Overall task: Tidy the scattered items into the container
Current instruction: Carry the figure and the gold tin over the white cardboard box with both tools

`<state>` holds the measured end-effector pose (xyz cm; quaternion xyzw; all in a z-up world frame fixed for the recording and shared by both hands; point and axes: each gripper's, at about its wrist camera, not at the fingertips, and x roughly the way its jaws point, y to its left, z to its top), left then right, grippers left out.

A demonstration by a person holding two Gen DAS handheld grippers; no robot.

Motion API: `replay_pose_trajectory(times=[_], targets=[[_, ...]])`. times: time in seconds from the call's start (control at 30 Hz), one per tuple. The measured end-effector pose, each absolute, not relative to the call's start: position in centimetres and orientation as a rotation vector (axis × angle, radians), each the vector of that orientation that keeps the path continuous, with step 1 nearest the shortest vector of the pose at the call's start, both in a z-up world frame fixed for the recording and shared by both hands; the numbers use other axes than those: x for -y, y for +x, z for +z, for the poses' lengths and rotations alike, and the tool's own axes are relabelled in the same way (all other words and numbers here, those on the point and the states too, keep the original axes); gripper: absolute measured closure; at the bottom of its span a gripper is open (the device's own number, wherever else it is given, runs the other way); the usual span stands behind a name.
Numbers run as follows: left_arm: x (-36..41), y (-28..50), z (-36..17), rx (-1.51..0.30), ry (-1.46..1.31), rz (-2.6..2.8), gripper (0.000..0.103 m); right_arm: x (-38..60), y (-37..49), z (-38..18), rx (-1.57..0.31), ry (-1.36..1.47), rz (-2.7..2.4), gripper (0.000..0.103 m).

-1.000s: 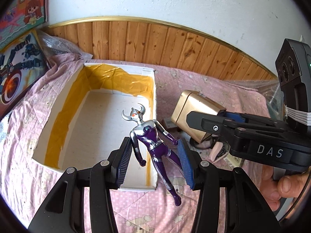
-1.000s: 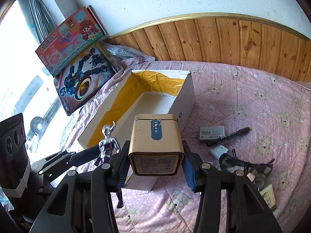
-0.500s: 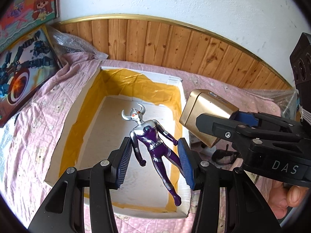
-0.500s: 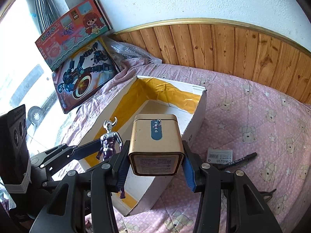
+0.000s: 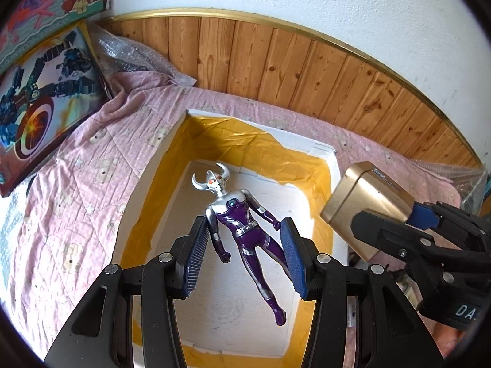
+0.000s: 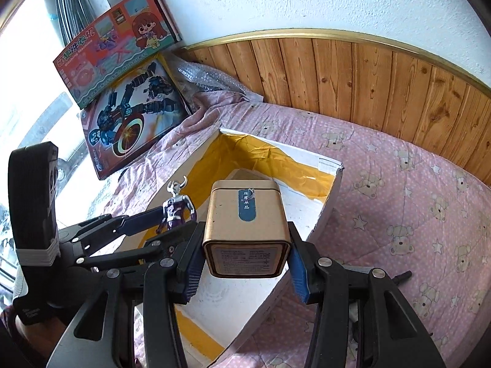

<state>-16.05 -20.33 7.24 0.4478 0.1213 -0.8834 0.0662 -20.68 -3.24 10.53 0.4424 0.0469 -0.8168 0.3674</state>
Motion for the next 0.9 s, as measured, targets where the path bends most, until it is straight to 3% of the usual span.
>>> replay_pose_trajectory(times=[0.53,0.9], targets=[[23.8,-22.2,2.8,-0.415,1.429,-2.511,0.053,7.5,-24.9,7.4,-0.199,1.218,-2.046,0.053],[23.9,-24.9,-0.3,-0.282,1.534,-2.507,0.052,10.7,-26.7,2.9,-0.501,1.291,-1.987,0.053]])
